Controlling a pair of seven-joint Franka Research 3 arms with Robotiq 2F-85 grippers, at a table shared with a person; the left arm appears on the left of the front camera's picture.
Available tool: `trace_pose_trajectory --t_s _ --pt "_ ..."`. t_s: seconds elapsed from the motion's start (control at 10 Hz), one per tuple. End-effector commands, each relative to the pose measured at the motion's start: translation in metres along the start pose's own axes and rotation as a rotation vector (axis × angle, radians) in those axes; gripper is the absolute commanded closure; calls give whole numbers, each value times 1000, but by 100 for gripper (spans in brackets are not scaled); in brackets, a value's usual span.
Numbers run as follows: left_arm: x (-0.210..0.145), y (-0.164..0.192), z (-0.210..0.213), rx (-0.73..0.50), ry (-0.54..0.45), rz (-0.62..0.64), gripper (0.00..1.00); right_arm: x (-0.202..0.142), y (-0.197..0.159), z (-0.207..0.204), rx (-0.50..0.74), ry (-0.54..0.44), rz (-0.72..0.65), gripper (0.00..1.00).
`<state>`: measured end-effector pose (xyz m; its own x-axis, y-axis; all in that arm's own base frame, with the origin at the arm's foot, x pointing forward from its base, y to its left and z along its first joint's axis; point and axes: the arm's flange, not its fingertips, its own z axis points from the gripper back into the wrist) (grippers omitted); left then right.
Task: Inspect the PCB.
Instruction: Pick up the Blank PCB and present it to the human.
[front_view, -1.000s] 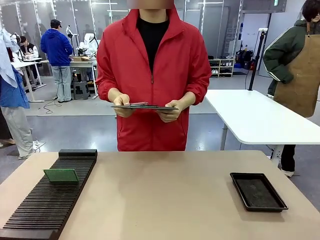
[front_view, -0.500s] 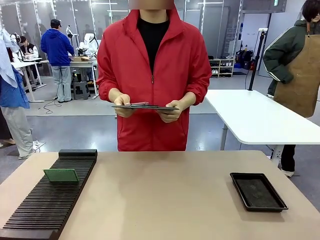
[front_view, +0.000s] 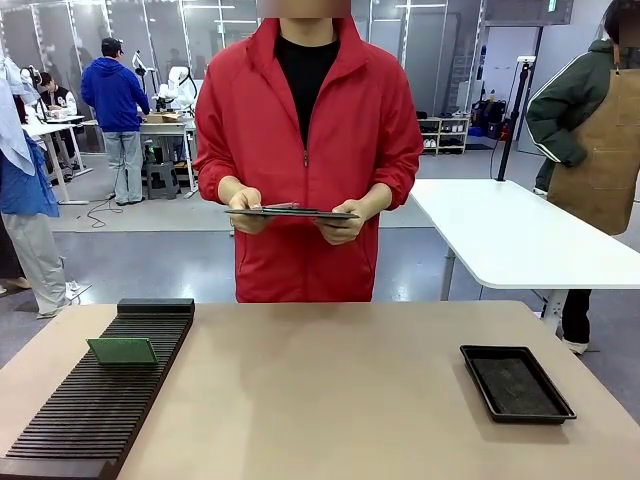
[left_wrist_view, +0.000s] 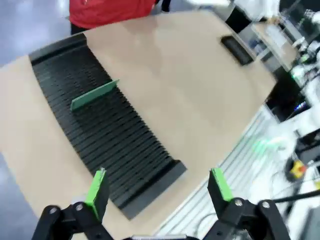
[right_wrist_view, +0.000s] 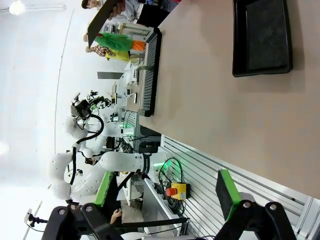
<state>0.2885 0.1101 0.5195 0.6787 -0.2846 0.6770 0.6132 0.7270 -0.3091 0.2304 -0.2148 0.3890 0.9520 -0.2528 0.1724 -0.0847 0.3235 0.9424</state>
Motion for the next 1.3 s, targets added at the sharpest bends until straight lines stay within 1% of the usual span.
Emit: trace_pose_trajectory --t_s 0.0,0.1,0.2,0.3,0.4,0.5,0.6,0.7,0.8,0.9,1.0,1.1,1.2 --pt "30 -7 -57 101 199 -127 0 0 1 1 9 -3 9 0" --pt "54 -11 -87 250 294 -233 0 0 1 1 9 -3 9 0" --pt "70 -15 -111 292 367 -347 0 0 1 1 9 -3 9 0" --pt "82 -17 -132 308 418 -421 0 0 1 1 9 -3 9 0" --pt "90 -19 -150 279 454 -461 0 0 1 1 9 -3 9 0" --pt "95 -21 -168 327 490 -495 0 0 1 1 9 -3 9 0" --pt "97 -23 -175 327 493 -515 0 0 1 1 9 -3 9 0" --pt "97 -25 -175 314 479 -507 0 0 1 1 9 -3 9 0" --pt "94 -34 -168 325 443 -471 0 0 1 1 9 -3 9 0" --pt "91 -25 -181 300 507 -529 0 0 1 1 9 -3 9 0" --pt "91 -25 -181 300 507 -529 0 0 1 1 9 -3 9 0" --pt "93 -25 -177 294 484 -513 0 0 1 1 9 -3 9 0" --pt "94 -20 -178 288 574 -595 0 0 1 1 9 -3 9 0"
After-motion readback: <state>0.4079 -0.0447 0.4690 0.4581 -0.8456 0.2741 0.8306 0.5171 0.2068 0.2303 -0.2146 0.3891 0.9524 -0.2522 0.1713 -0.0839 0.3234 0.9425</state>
